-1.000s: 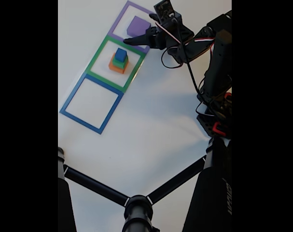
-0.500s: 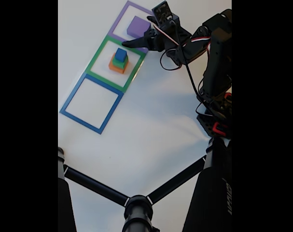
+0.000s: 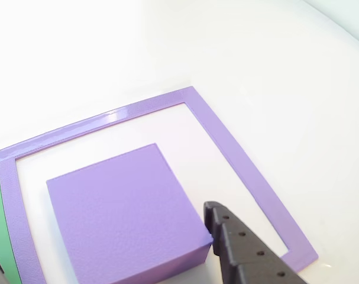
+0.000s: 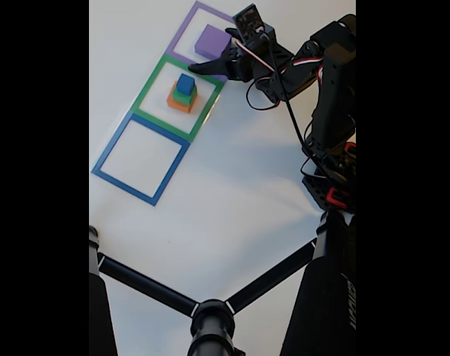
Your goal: Tower of hanoi
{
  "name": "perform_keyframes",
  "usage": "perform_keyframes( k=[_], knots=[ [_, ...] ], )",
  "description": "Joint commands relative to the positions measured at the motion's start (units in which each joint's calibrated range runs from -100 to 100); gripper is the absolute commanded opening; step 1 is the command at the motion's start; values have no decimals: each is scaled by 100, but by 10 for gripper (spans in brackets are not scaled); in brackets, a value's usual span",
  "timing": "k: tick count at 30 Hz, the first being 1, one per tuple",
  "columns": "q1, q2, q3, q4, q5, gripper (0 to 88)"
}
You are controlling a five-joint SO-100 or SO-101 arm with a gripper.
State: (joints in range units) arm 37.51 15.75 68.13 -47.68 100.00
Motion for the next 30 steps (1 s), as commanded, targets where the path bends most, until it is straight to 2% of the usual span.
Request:
perform_keyframes(
  k=[1,7,13,30],
  knots=[
    [27,-53,24,-155,0,417],
    [36,-53,51,-147,0,357],
    [8,-53,51,-171,0,357],
    [-98,-44,24,-171,0,215]
  ],
)
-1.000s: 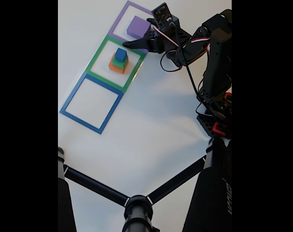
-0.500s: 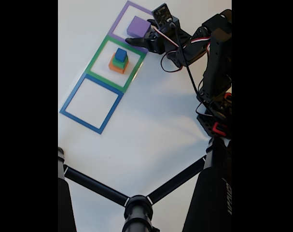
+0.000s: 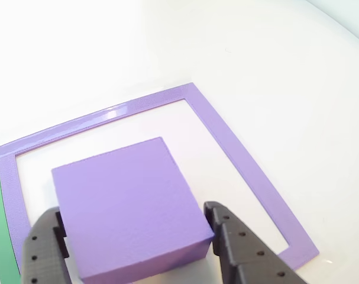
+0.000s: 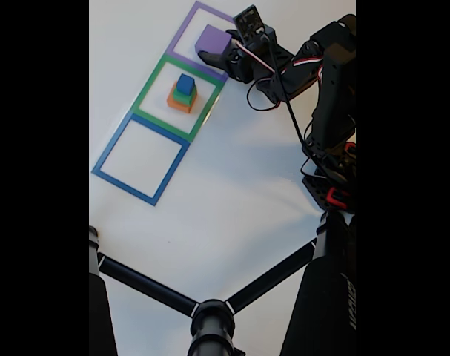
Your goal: Tower of hanoi
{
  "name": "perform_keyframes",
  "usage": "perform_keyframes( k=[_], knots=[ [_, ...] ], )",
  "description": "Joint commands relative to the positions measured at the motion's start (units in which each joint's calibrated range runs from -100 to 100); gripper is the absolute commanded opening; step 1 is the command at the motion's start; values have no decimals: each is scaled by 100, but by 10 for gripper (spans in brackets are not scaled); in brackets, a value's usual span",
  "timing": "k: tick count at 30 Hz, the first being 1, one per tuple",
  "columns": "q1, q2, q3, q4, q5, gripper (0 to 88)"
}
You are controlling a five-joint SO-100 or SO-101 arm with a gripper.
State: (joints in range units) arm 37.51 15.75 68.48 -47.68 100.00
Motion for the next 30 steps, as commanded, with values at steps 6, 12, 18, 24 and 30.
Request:
perform_keyframes(
  k=[6,12,18,24,30],
  knots=[
    [-146,-44,-12,-171,0,185],
    [-222,-77,-48,-155,0,174],
    [-309,-375,-66,72,0,175],
    [-414,-1361,-175,1173,0,174],
    [-405,-2774,-875,3513,0,171]
  ],
)
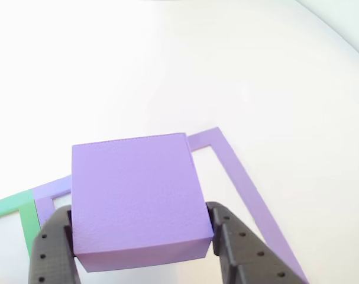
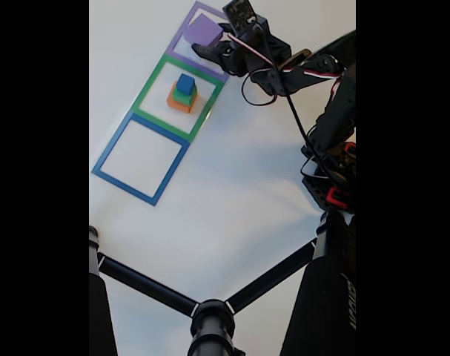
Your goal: Tower of hanoi
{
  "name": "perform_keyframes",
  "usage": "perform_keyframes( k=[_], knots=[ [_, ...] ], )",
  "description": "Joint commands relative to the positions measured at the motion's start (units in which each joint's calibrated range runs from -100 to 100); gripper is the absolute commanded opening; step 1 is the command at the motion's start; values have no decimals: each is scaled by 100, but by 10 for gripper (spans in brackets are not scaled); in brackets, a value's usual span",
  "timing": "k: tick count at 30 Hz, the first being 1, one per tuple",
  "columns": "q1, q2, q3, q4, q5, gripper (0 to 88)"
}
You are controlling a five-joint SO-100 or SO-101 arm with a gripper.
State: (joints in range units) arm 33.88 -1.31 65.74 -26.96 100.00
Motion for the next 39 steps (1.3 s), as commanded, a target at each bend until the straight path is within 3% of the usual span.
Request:
perform_keyframes(
  k=[1,5,10,13,17,23,39],
  knots=[
    [-32,-1278,-801,1927,0,171],
    [35,-2110,-1583,3741,0,169],
    [54,-2869,-3465,6964,0,172],
    [-119,-3087,-4756,8729,0,172],
    [-636,-3281,-6092,10316,0,169],
    [-1681,-3676,-6746,11150,0,169],
    [-4318,-4790,-6610,11709,0,171]
  ],
)
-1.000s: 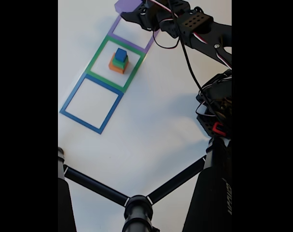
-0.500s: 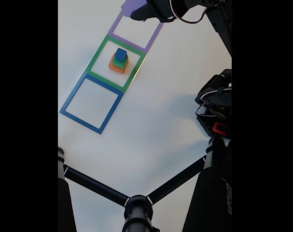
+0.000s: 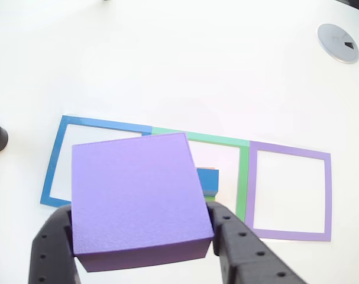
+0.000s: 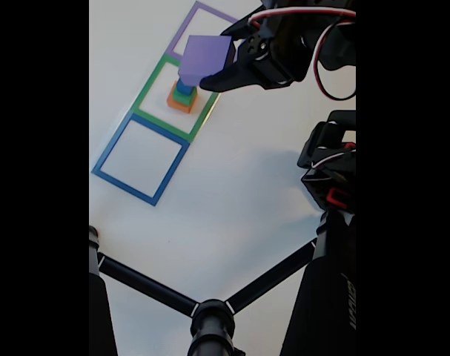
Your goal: Tower of hanoi
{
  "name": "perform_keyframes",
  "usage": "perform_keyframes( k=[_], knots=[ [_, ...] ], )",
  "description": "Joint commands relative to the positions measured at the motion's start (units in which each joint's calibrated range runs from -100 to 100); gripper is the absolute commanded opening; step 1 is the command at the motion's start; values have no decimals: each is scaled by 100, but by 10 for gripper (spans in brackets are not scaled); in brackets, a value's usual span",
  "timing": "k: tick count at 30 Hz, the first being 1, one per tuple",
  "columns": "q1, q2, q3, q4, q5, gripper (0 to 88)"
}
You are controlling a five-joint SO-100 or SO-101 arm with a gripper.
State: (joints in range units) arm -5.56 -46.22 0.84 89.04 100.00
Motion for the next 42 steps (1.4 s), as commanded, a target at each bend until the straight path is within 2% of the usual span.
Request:
perform_keyframes(
  k=[1,6,14,20,33,38,42],
  knots=[
    [-470,-339,-120,157,0,171],
    [-786,-436,625,-256,0,179],
    [-1093,-816,4107,-3600,0,175],
    [-1199,-420,5816,-5932,0,174],
    [-1611,2390,6961,-10377,0,176],
    [-1611,3657,6916,-11657,0,177],
    [-1573,4295,6870,-12240,0,177]
  ],
)
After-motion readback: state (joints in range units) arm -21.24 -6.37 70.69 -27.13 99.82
